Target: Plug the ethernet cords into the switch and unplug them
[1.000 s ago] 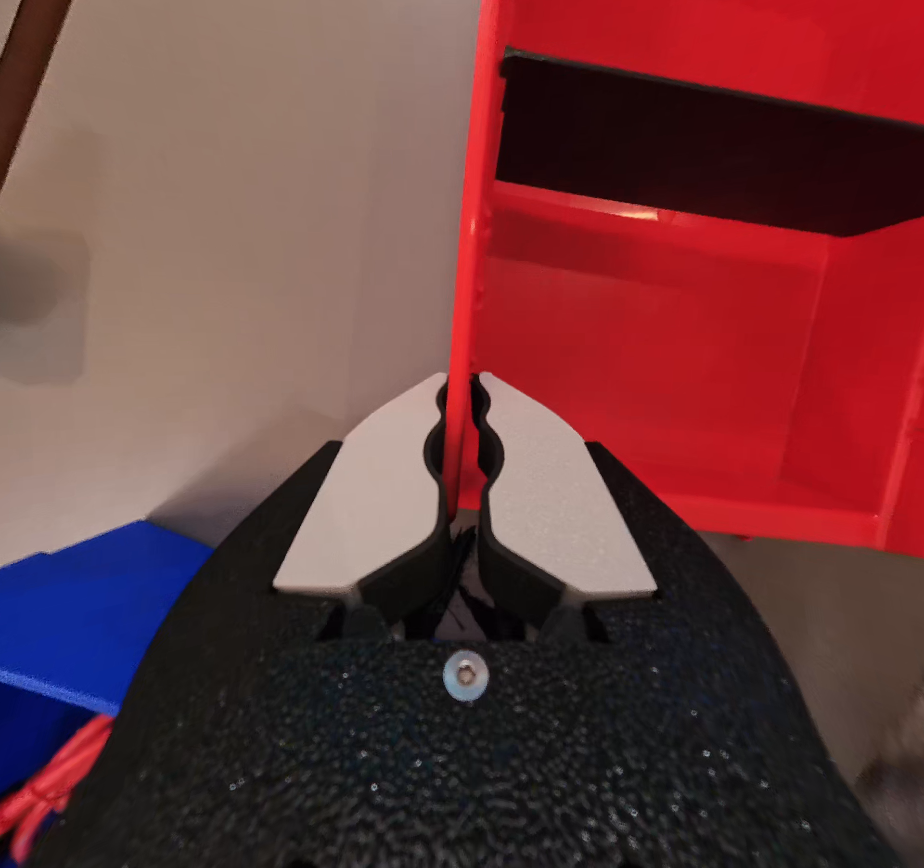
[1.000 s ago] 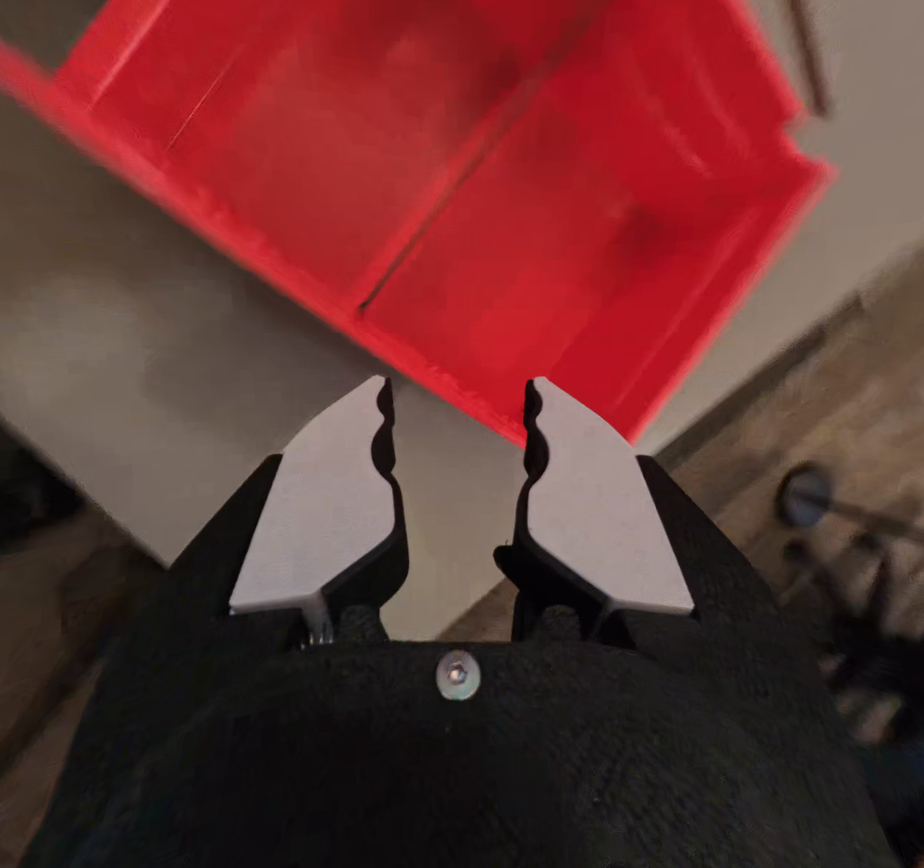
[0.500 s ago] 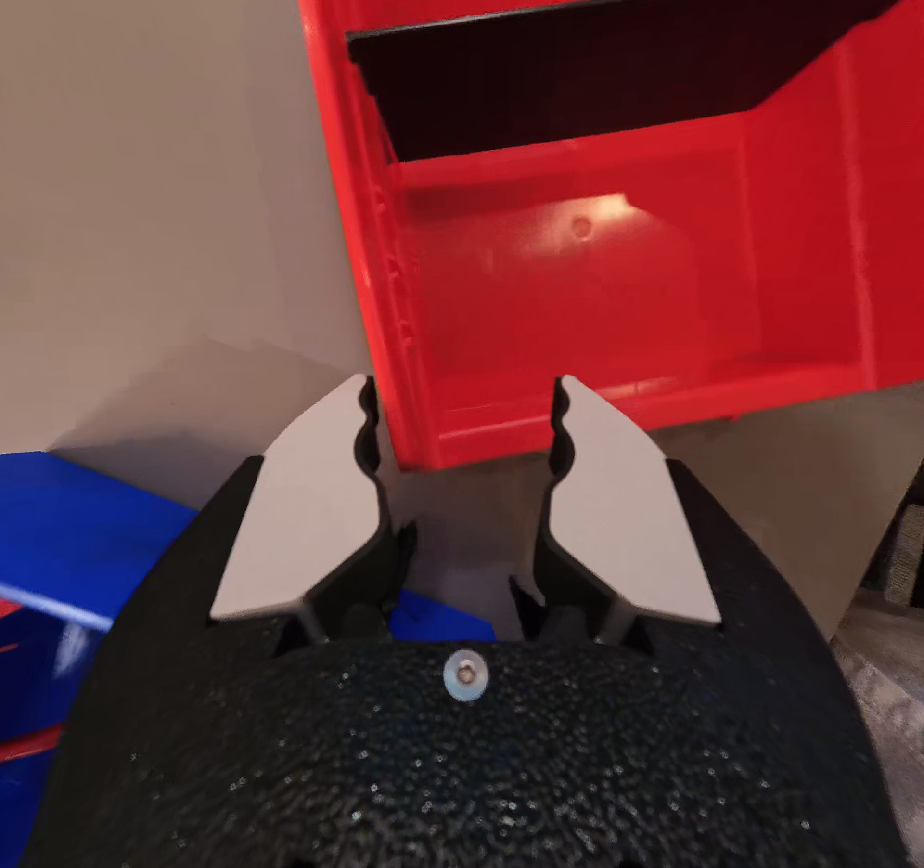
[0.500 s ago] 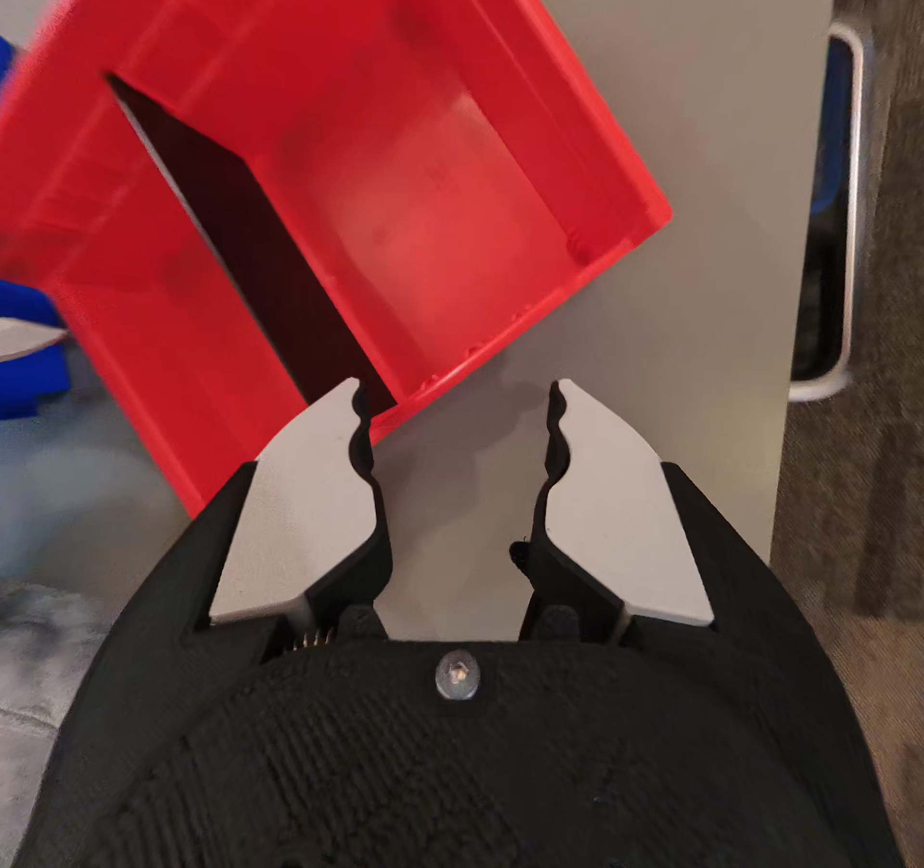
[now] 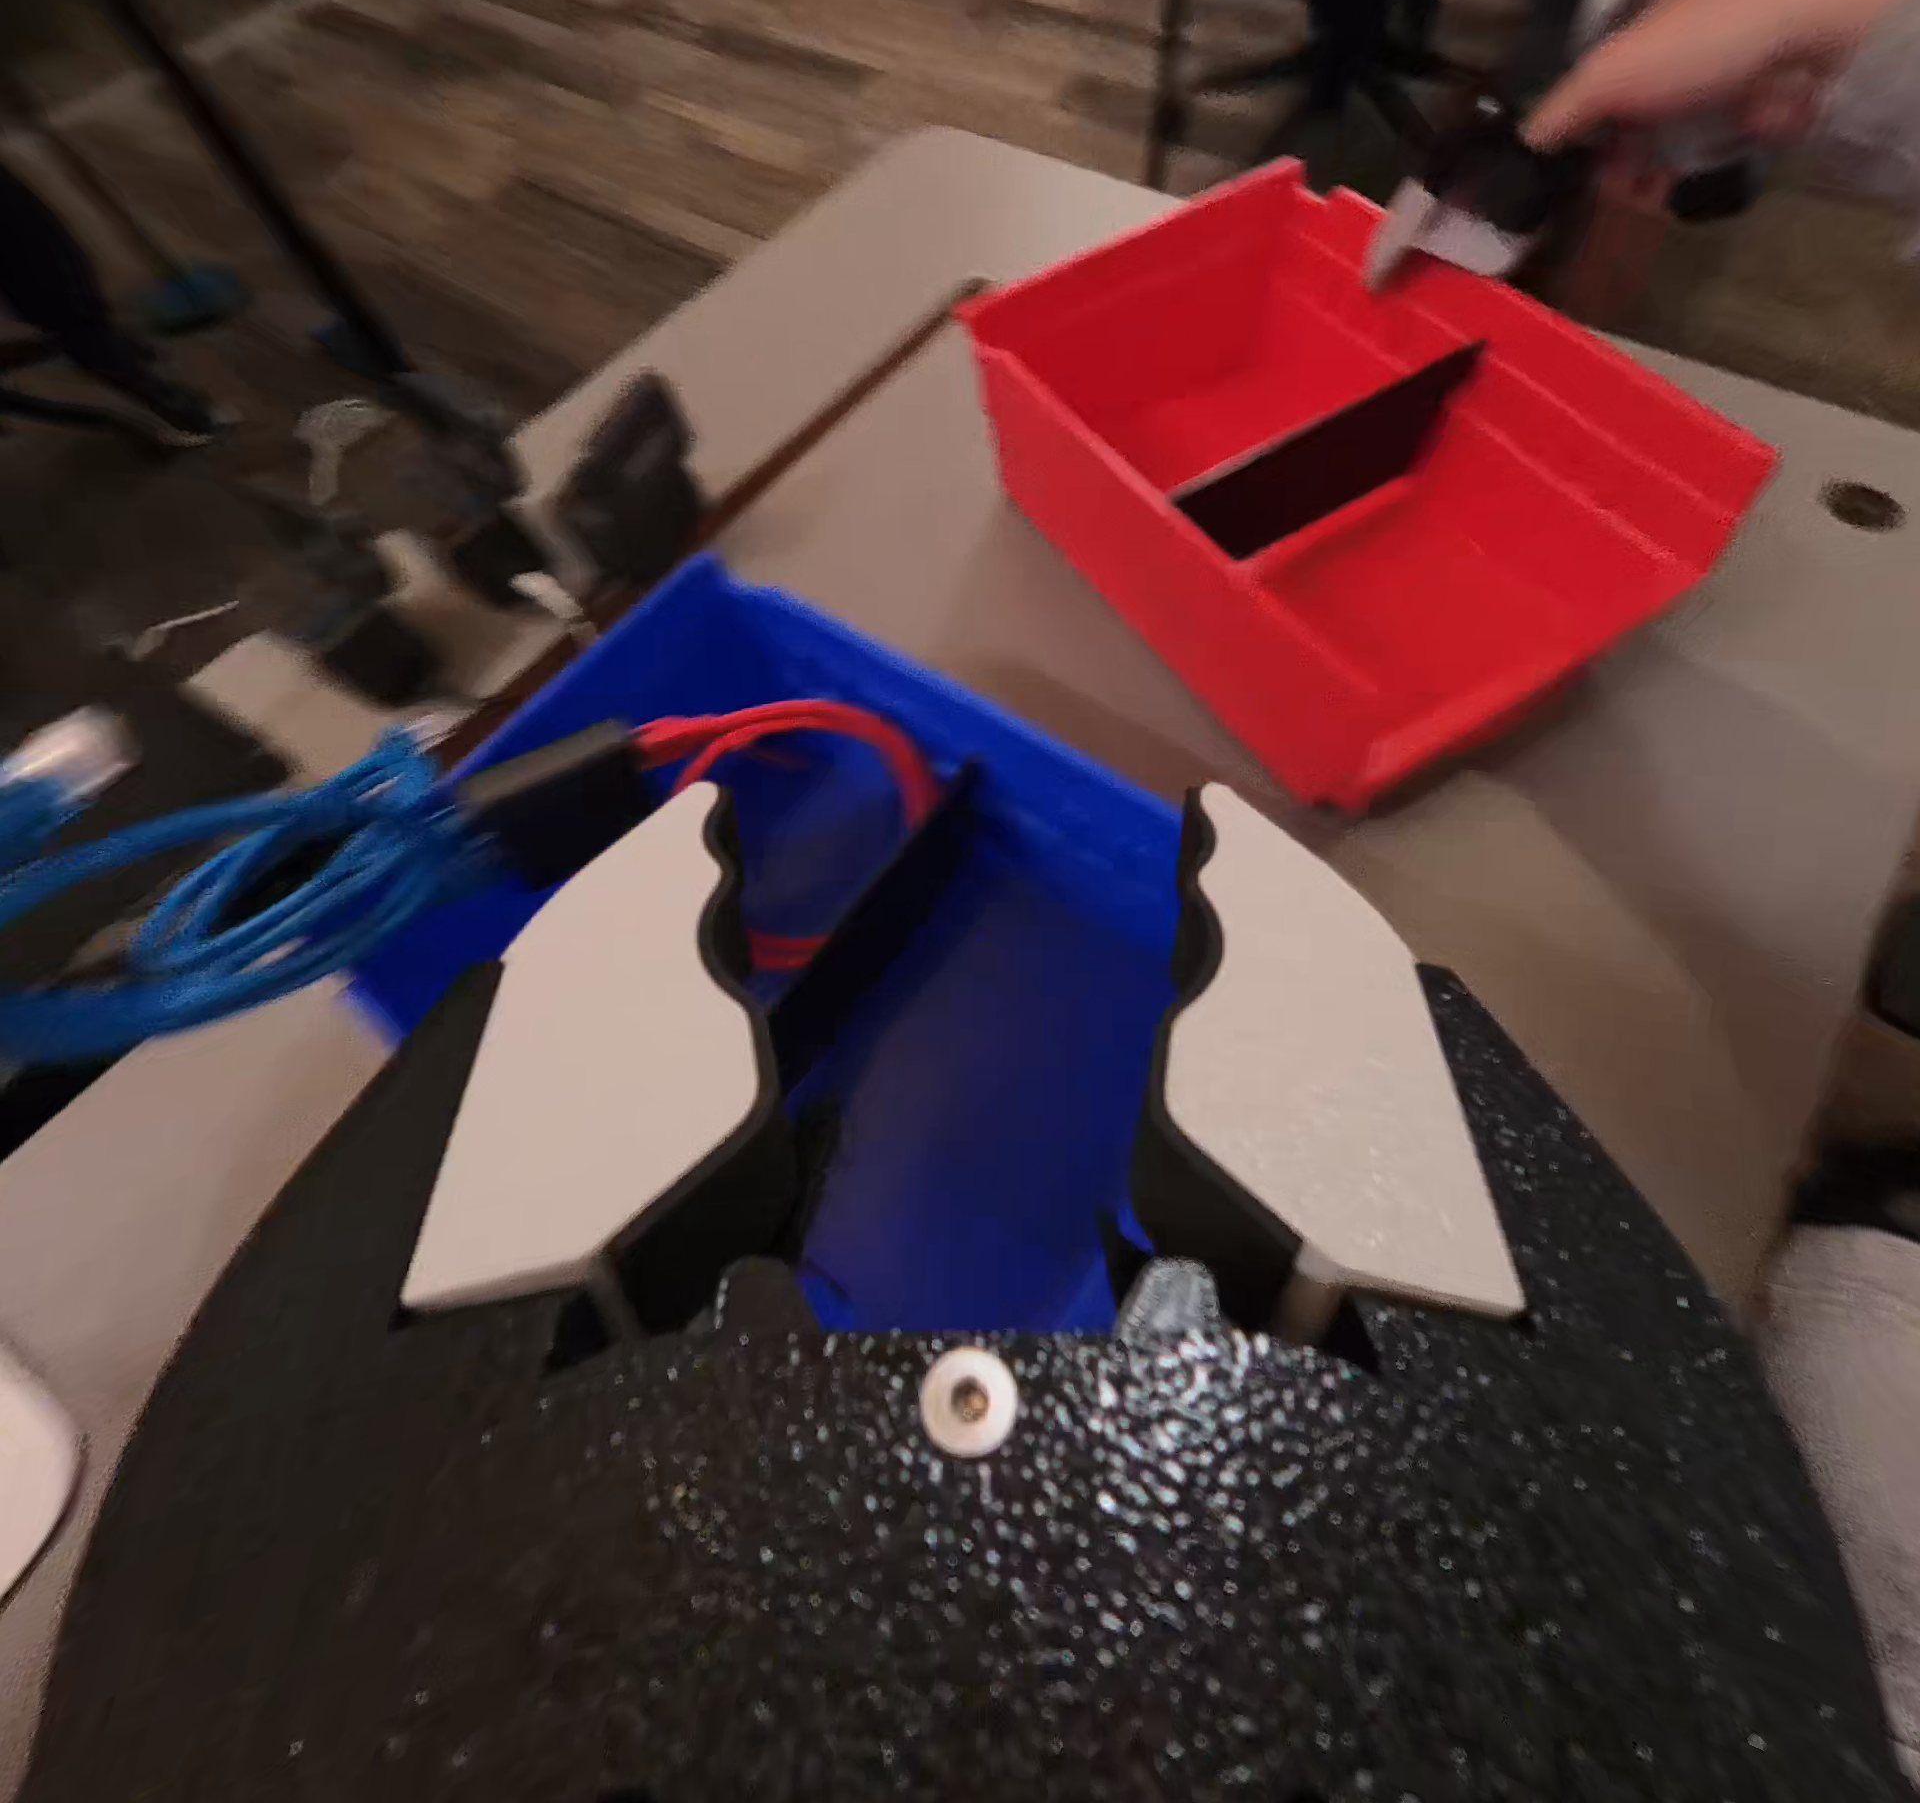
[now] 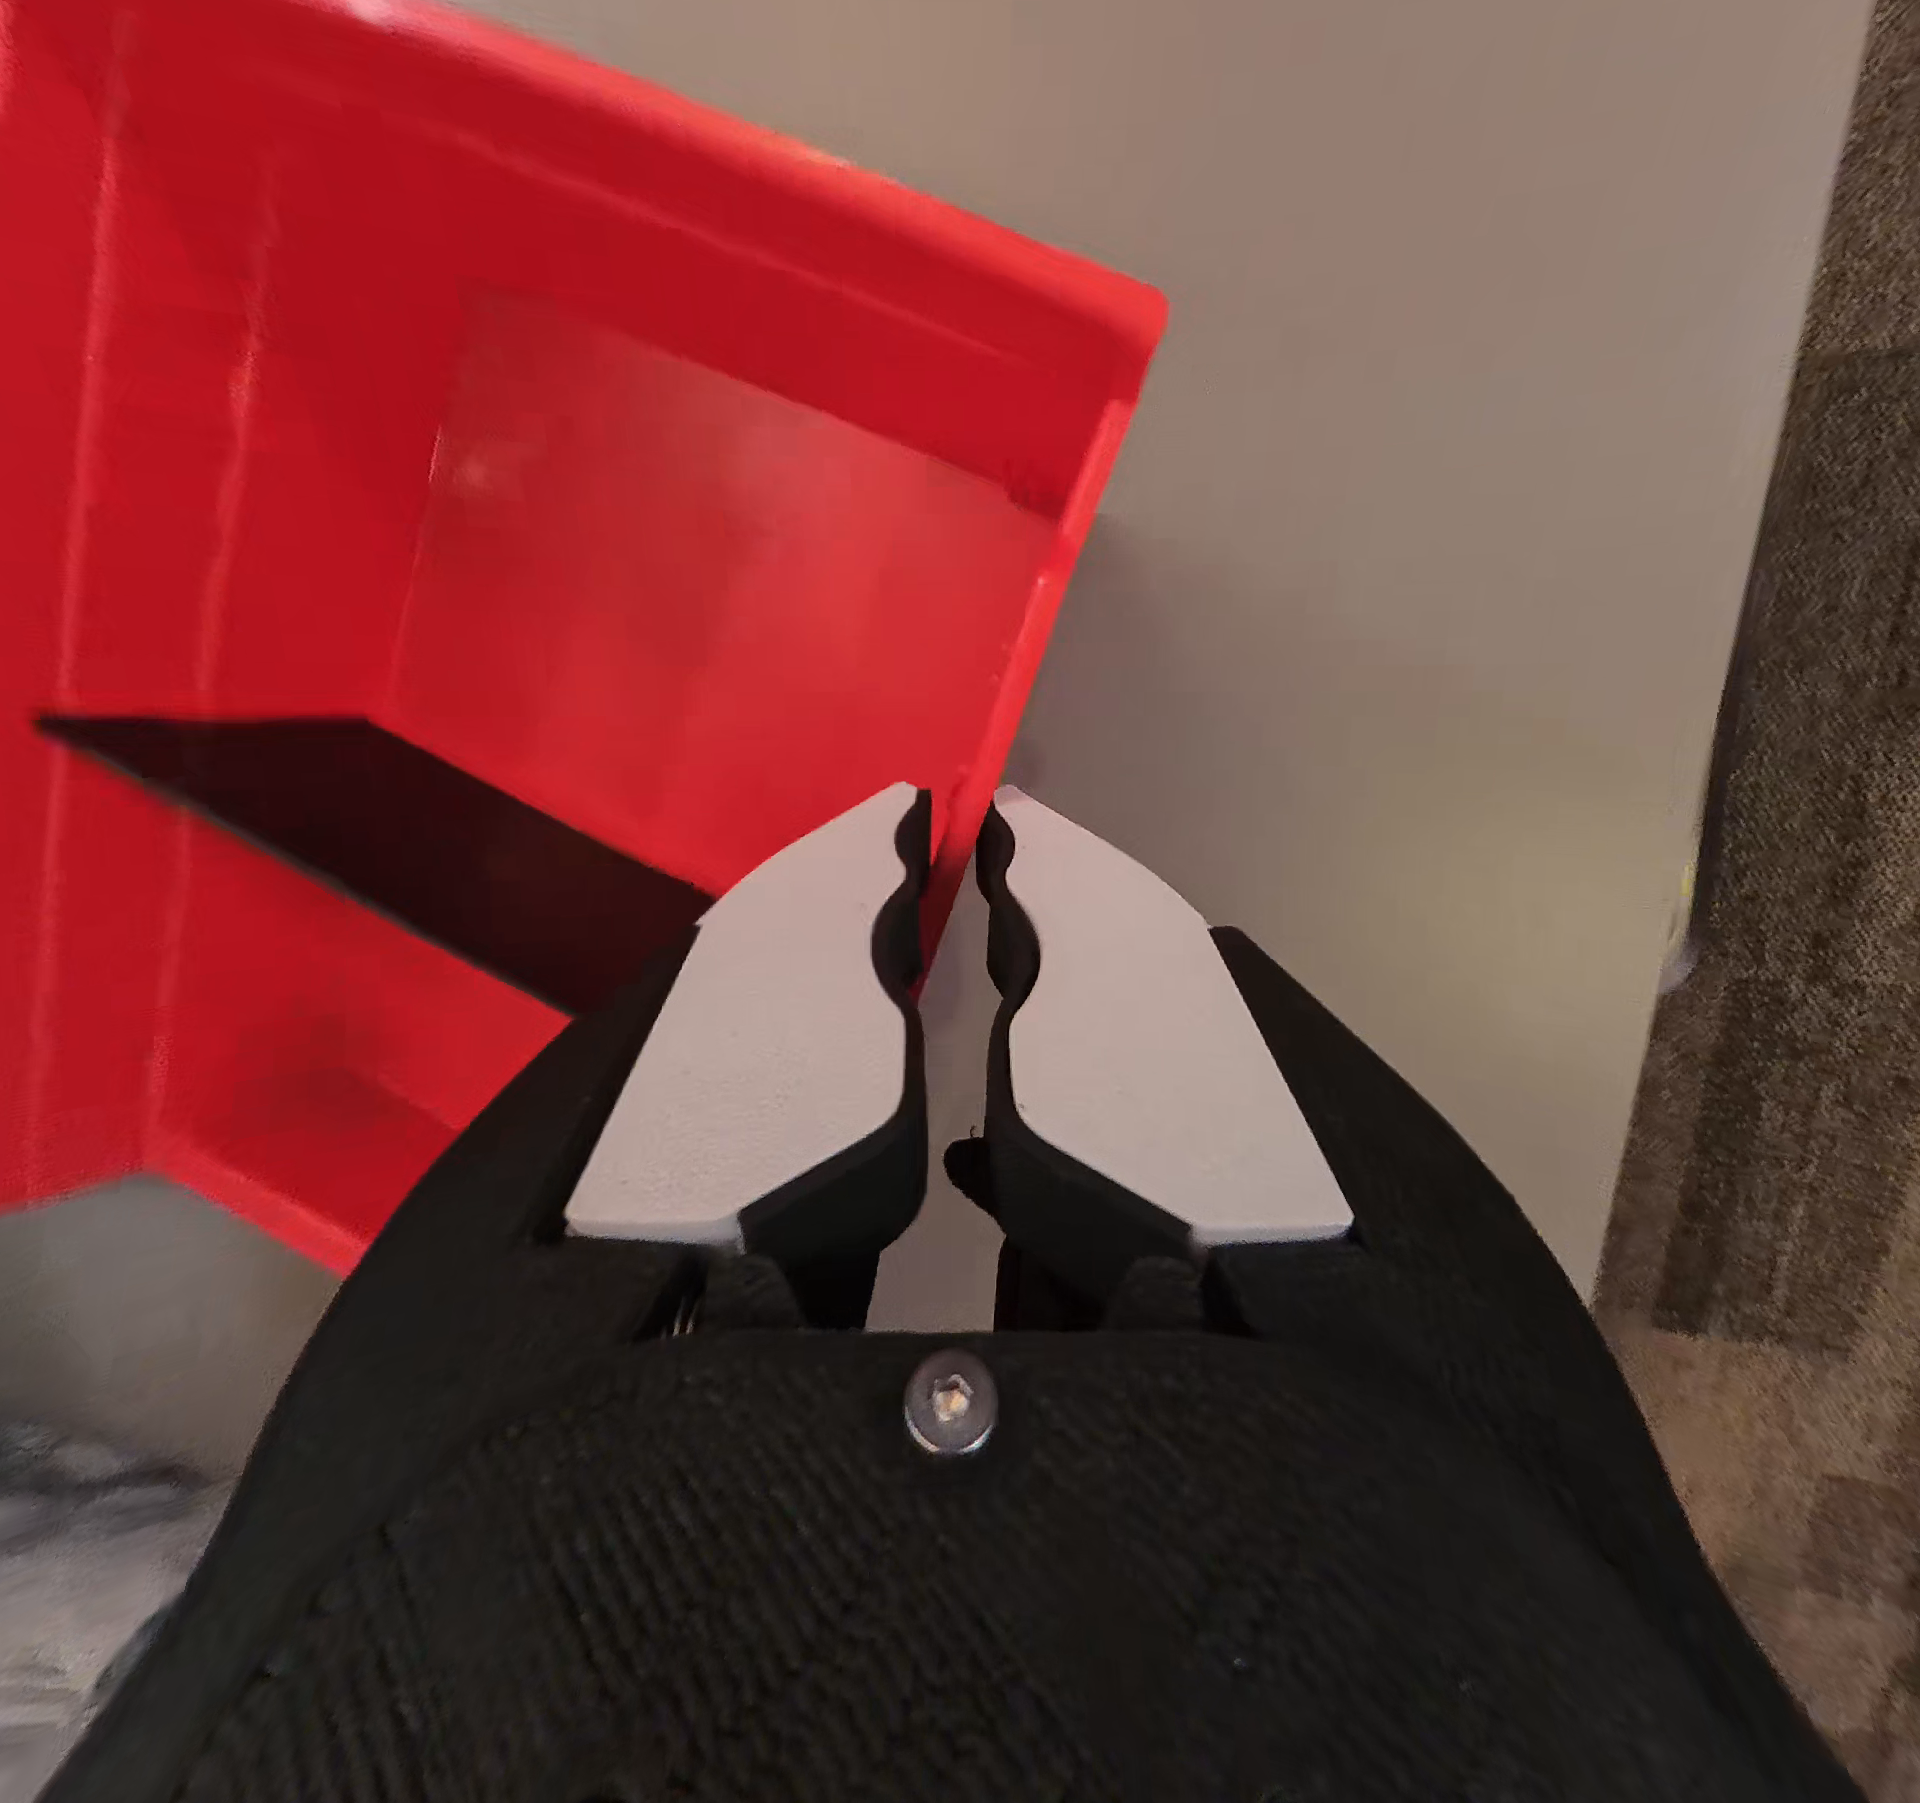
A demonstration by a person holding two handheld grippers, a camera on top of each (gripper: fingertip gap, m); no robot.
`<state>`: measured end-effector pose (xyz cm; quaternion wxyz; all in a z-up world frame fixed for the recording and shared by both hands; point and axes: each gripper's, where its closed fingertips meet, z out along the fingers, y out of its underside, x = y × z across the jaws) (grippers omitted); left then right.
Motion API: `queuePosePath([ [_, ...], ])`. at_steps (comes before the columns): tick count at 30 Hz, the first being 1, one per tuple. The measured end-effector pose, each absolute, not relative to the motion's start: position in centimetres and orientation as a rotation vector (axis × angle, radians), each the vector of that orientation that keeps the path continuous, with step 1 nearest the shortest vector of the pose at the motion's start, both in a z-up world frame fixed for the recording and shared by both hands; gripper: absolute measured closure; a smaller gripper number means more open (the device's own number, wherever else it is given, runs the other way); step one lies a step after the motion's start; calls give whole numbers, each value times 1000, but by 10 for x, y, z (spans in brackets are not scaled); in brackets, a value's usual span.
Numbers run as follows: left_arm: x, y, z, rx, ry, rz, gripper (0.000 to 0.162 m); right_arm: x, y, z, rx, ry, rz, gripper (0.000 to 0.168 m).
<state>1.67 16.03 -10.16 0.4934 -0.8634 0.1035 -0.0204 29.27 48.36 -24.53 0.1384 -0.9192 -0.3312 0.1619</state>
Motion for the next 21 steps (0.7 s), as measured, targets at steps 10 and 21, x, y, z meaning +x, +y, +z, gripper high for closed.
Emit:
queuePosePath([
  [10, -108, 103, -152, -2110, -180, -15, 65, 202, 544, -176, -2083, -1111, 182, 148],
  [21, -142, 138, -178, -2093, -268, -167, 80, 40, 262, -170, -1806, -1590, 912, 116],
])
